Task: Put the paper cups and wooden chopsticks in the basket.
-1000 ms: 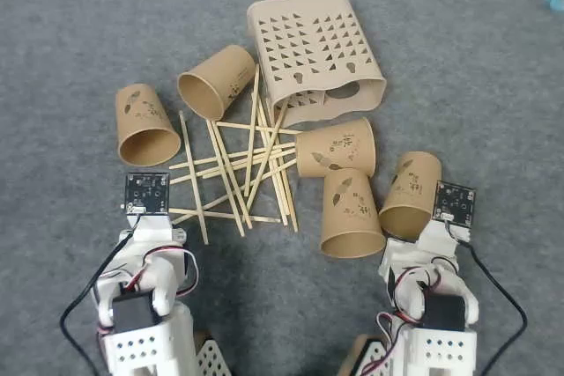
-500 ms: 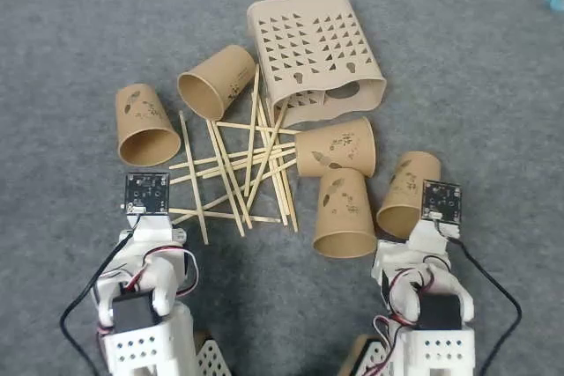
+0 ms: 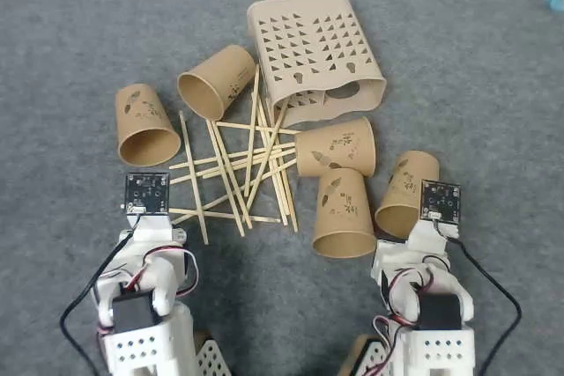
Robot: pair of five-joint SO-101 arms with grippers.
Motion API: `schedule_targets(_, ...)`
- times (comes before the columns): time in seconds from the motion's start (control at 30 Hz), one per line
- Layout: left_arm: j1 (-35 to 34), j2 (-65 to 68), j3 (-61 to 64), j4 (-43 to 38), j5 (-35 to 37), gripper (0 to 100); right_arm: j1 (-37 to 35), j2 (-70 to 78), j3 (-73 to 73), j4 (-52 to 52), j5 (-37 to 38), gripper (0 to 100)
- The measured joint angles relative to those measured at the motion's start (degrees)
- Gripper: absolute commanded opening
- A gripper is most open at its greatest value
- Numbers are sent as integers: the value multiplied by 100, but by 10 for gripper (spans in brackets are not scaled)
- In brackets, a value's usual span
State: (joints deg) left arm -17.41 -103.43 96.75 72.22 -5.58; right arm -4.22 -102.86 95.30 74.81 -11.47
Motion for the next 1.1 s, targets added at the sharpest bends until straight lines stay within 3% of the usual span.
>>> schedule_targets(0.23,-44,0,-273,-141,0,12,809,-9,-149,-44,0,9)
schedule_targets(0.4,-44,0,-308,-141,-18,12,941,0,-158,-176,53,9)
schedule_targets(0.6,-44,0,-404,-360,-484,12,949,-35,-158,-229,1363,9)
schedule_targets(0.77,-123,0,-835,-387,-879,20,993,-35,-158,-229,1653,9)
schedule_targets(1.0,-299,26,-1776,-457,-290,231,1160,-35,-149,-229,2092,9)
schedule_targets(1.1,-202,431,-2251,-457,114,235,1160,-35,-149,-229,2136,9)
